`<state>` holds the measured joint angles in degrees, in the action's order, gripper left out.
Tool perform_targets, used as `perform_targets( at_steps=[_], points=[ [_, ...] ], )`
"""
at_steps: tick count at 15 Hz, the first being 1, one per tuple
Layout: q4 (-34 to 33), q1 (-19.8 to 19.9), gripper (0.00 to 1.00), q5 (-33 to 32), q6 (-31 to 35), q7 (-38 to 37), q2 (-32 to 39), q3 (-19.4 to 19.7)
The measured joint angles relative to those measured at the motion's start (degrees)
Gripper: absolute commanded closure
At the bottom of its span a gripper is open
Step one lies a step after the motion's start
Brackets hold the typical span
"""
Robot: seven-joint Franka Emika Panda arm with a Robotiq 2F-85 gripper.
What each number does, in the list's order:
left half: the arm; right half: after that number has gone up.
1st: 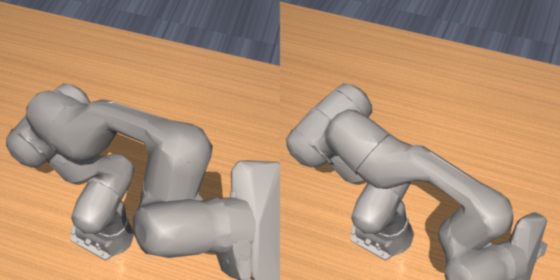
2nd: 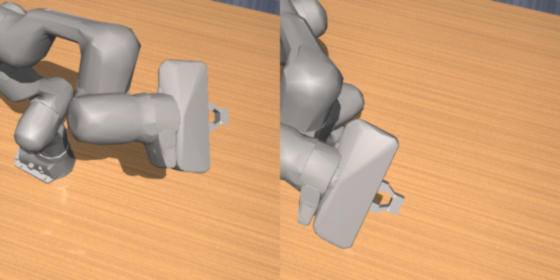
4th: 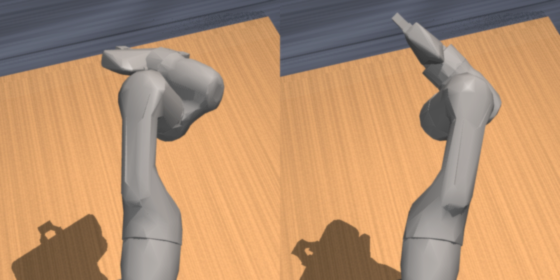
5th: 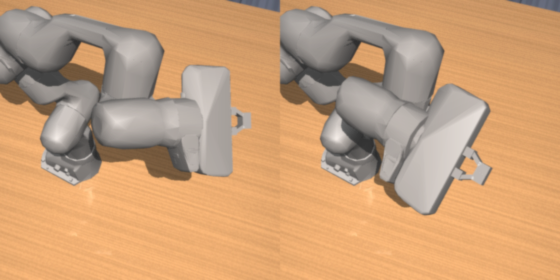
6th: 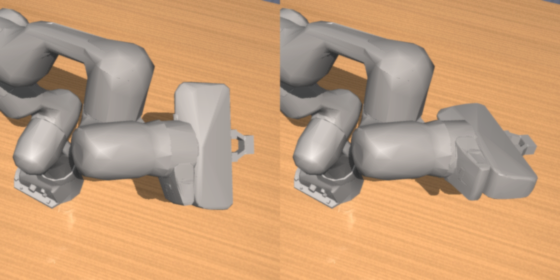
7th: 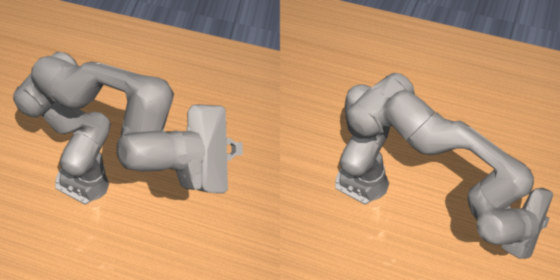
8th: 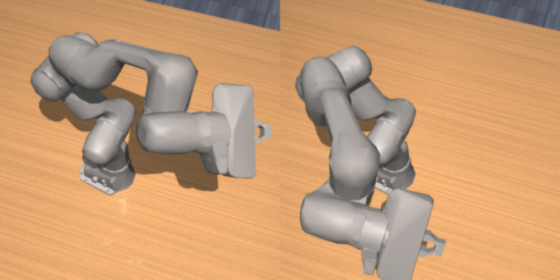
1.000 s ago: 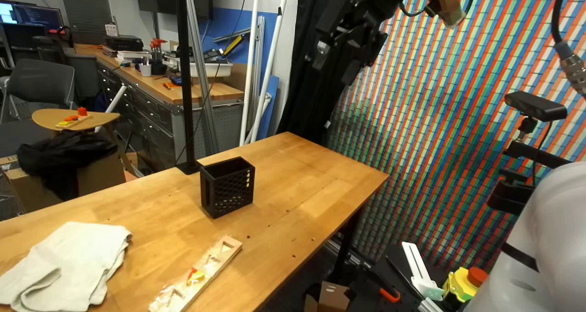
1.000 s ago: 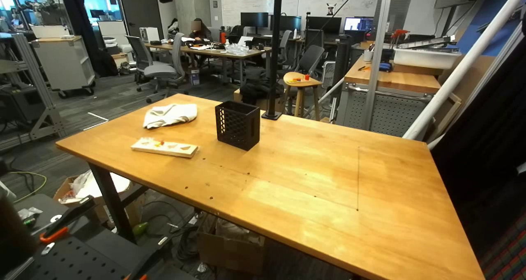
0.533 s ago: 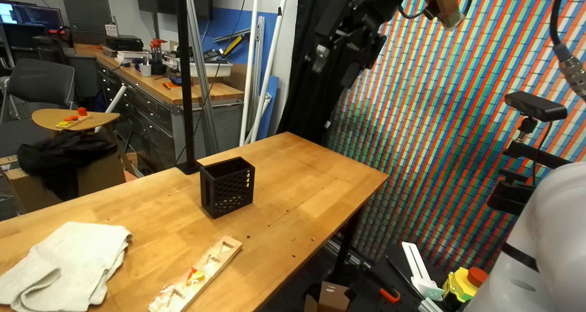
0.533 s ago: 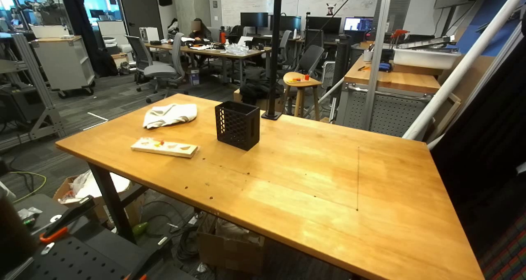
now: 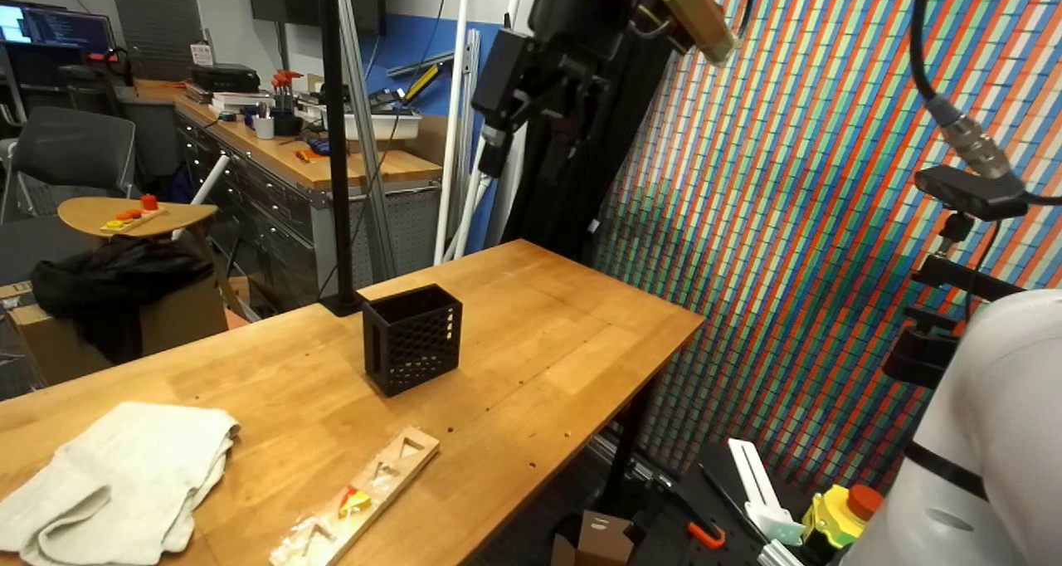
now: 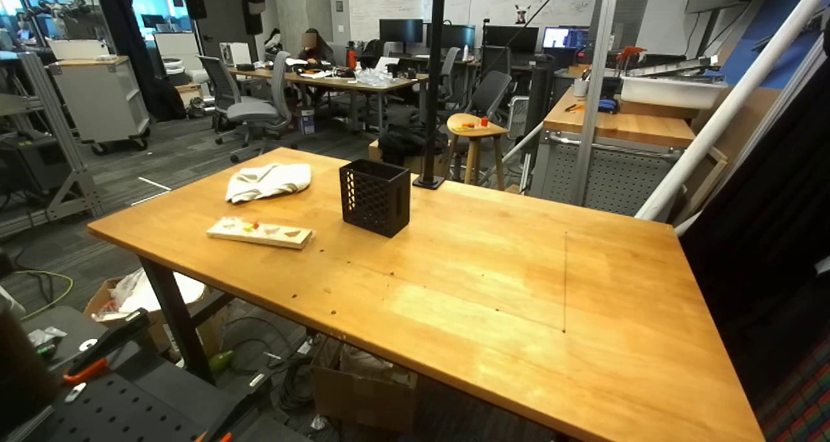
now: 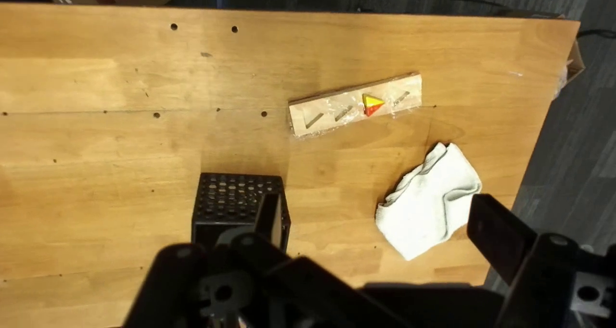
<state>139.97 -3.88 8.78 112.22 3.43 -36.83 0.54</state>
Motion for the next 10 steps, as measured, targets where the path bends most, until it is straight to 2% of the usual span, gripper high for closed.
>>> perform_targets(
  at_steps=[6,10],
  points=[
    [-6.62,-3.94,0.00,-0.48,9.53,0.42,14.09,-5.54],
    [-14.52,-4.73,0.00,-3.83,11.37,0.49,24.50,-8.55]
  ],
)
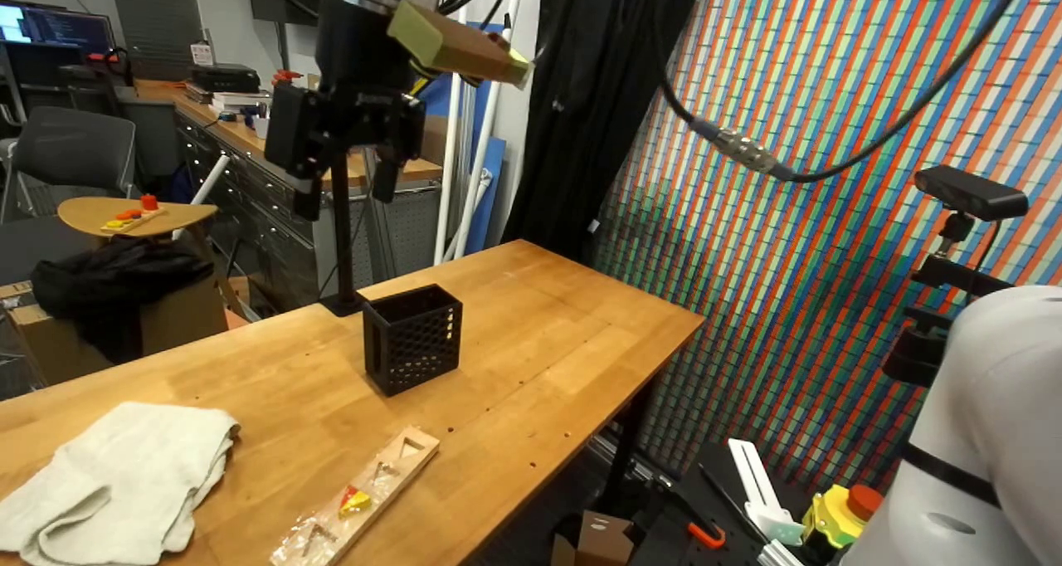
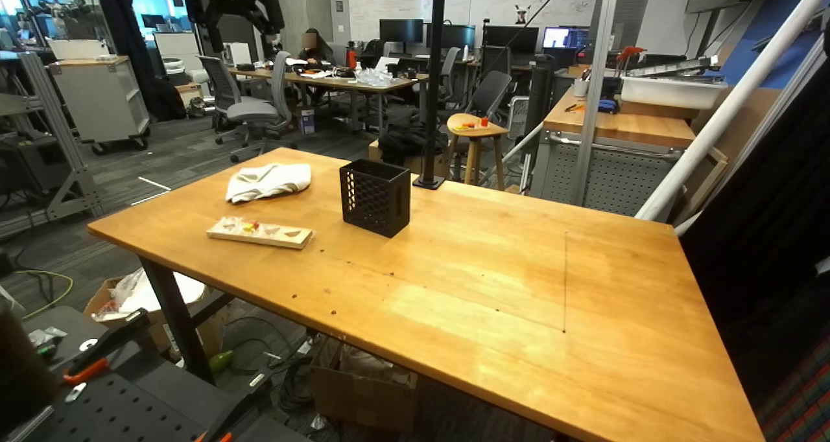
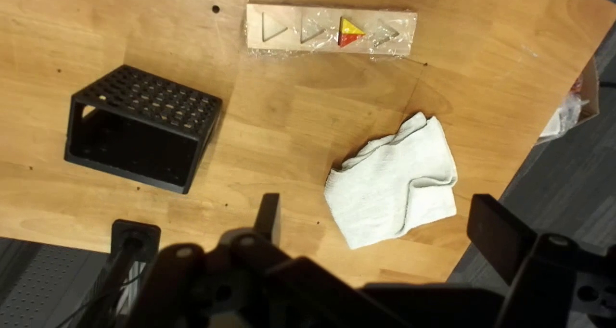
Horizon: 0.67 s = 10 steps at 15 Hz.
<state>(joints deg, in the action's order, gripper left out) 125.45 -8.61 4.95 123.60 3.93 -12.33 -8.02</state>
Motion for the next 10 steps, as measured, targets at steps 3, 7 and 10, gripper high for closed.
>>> perform_targets(
  at_steps=[3,7,10],
  points=[
    [-6.01,-0.58,0.00,-2.92,0.52,-0.01,7.17,-1.83],
    [-14.26,-2.18,0.00,-6.62,0.51,-0.49,16.16,-3.65],
    [-20.89,-4.26,0.00,-9.20,0.47,-1.35,23.35,-4.35]
  ],
)
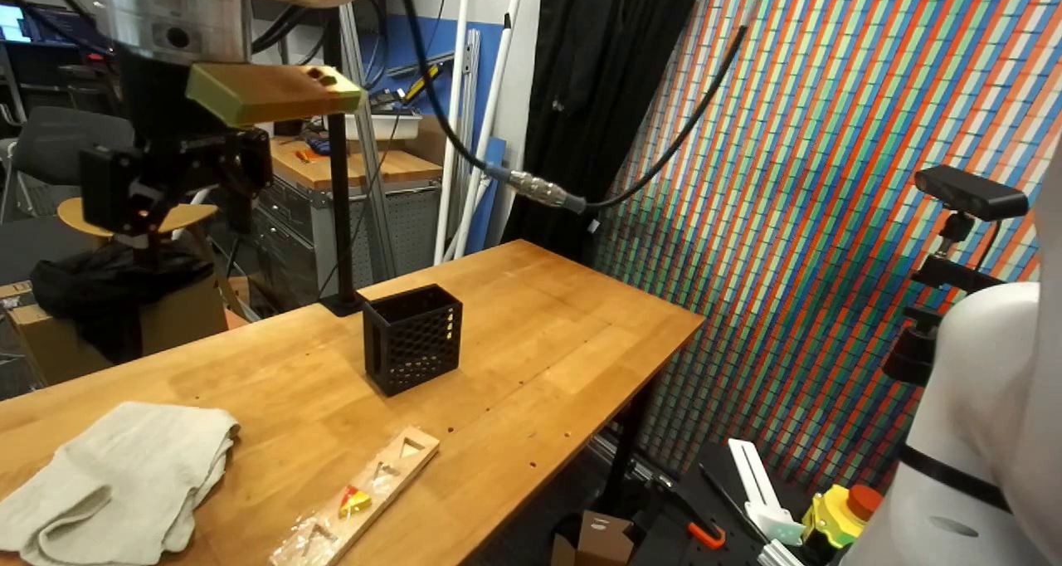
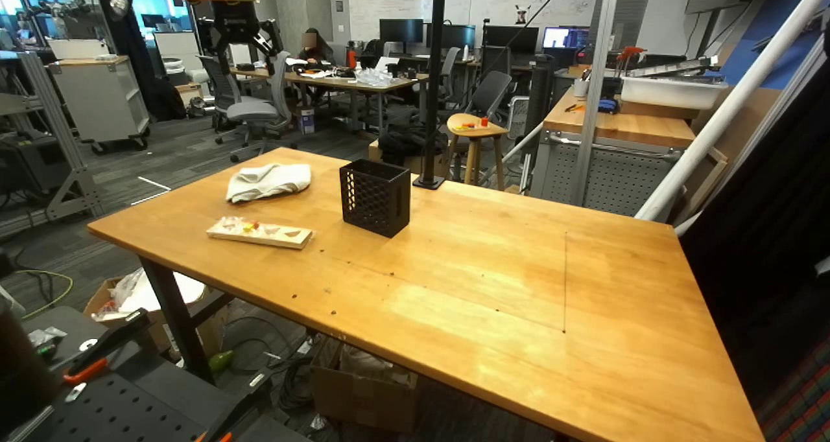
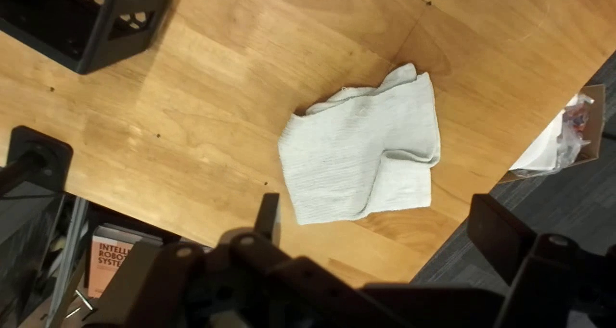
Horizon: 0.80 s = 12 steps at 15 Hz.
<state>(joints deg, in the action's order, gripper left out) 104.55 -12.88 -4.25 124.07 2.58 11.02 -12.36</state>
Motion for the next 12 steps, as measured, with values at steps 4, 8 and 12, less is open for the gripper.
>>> perform_targets(
  at_steps=[4,8,12],
  points=[
    [-8.38,-3.27,0.00,-2.42,-0.06,-0.20,9.55,-0.18],
    [-15.90,-5.38,0.00,-3.74,-0.06,0.00,18.17,-0.14],
    [-22.93,-6.26,0.00,-3.86,-0.20,2.55,25.62,0.03]
  ],
)
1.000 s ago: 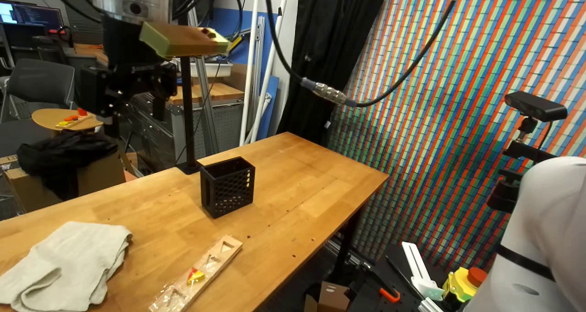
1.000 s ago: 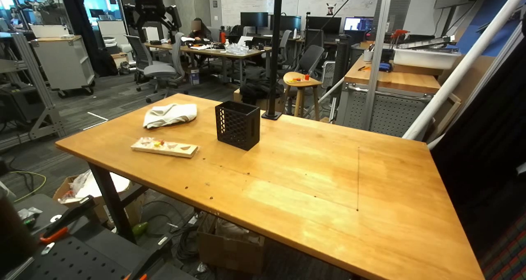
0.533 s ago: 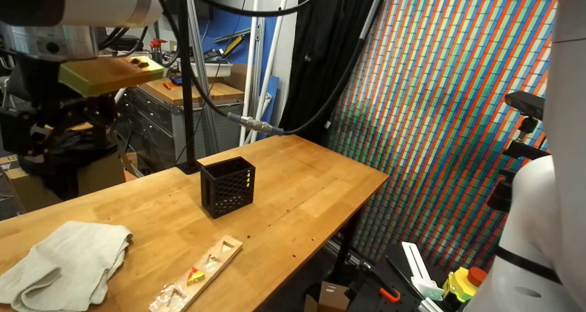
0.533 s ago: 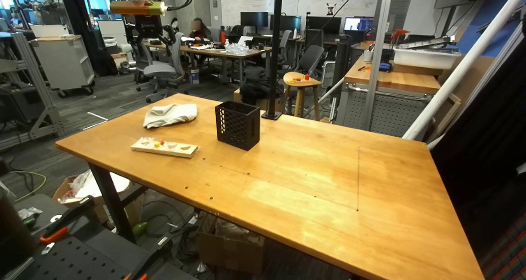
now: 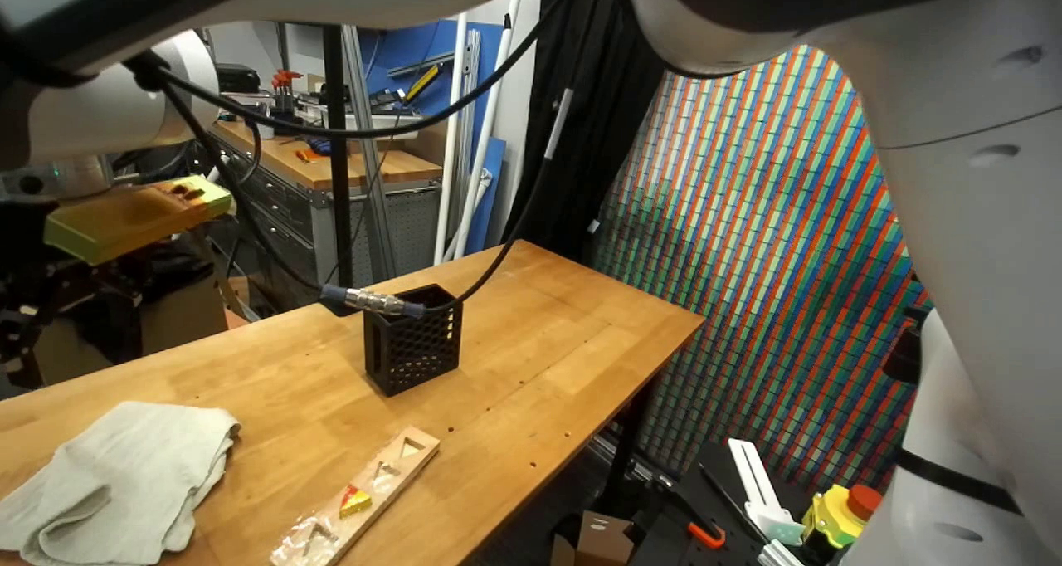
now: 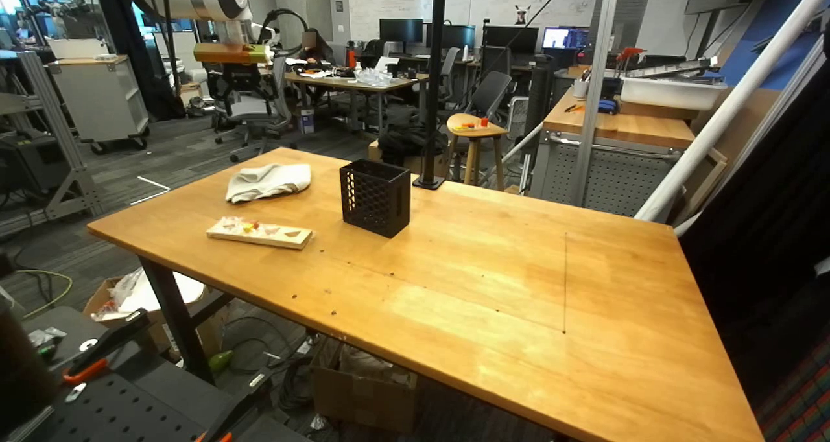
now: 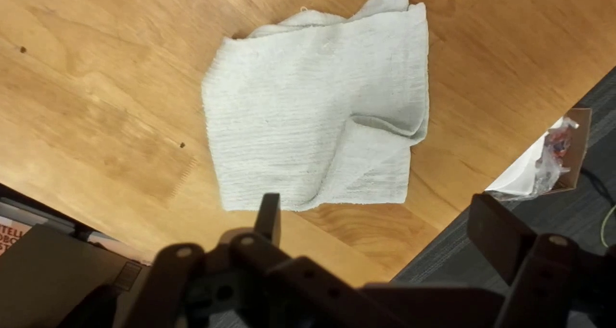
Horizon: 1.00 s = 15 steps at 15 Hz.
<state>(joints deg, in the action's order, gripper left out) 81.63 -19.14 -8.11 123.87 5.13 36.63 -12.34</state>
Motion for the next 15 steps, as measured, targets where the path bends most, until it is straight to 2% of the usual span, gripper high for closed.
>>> perform_targets(
  at_steps=[9,15],
  points=[
    [-12.12,0.43,0.00,0.00,-1.63,7.41,13.88,0.90],
    [-18.01,0.50,0.00,0.13,-3.06,8.84,20.98,1.16]
  ],
)
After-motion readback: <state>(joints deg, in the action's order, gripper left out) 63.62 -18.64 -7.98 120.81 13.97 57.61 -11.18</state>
